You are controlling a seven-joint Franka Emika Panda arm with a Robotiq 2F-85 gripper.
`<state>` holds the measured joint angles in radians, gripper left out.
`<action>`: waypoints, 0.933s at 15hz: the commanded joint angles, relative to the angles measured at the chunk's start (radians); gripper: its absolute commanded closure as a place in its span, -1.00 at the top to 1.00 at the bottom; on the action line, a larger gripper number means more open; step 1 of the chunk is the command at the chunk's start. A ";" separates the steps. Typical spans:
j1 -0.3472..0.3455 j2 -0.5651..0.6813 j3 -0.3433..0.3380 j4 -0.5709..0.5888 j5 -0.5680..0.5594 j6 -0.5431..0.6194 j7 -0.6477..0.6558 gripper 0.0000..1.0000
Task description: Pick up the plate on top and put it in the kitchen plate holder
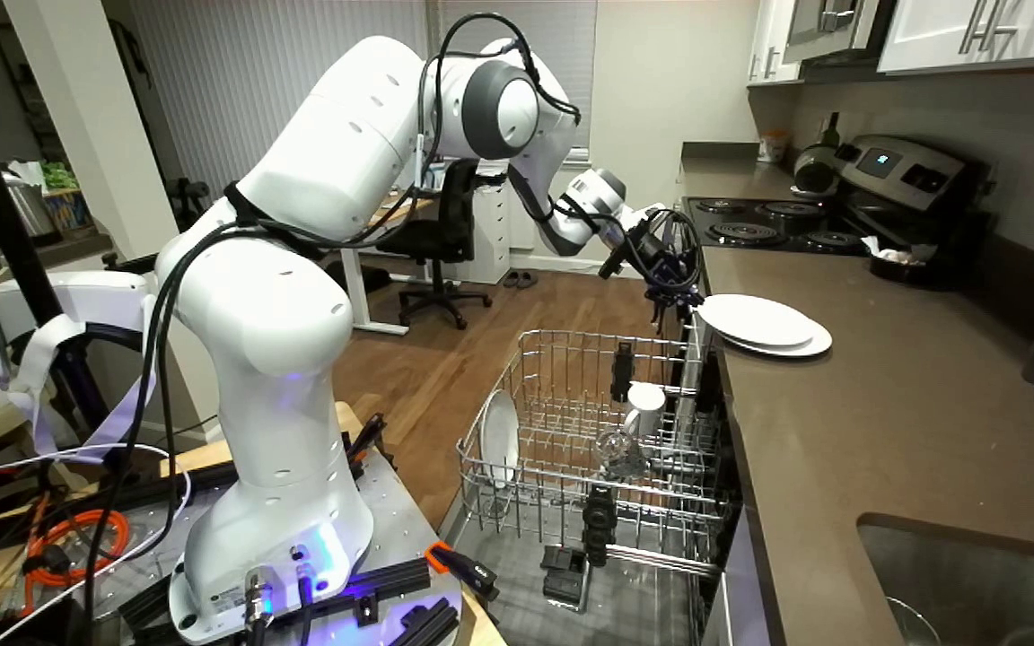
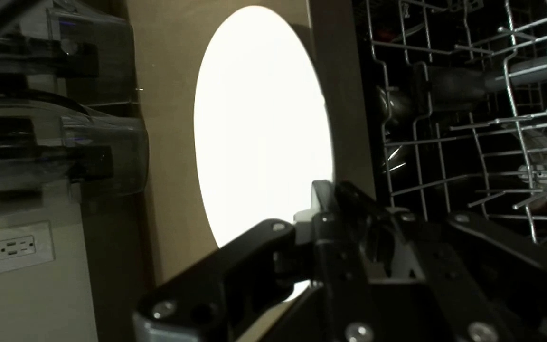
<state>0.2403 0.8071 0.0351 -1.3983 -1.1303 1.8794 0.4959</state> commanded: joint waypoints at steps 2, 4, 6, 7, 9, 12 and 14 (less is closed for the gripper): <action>0.014 -0.009 -0.012 -0.020 0.006 -0.002 0.016 -0.87; 0.020 -0.004 -0.019 -0.016 -0.001 -0.014 0.025 -0.31; 0.024 0.000 -0.023 -0.015 -0.010 -0.014 0.029 -0.21; 0.024 0.003 -0.024 -0.015 -0.014 -0.009 0.026 -0.06; 0.027 0.006 -0.028 -0.016 -0.022 -0.002 0.026 0.20; 0.032 0.009 -0.034 -0.020 -0.052 0.013 0.029 0.57; 0.036 0.013 -0.038 -0.017 -0.071 0.010 0.033 0.83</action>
<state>0.2595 0.8230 0.0178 -1.4012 -1.1607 1.8784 0.5006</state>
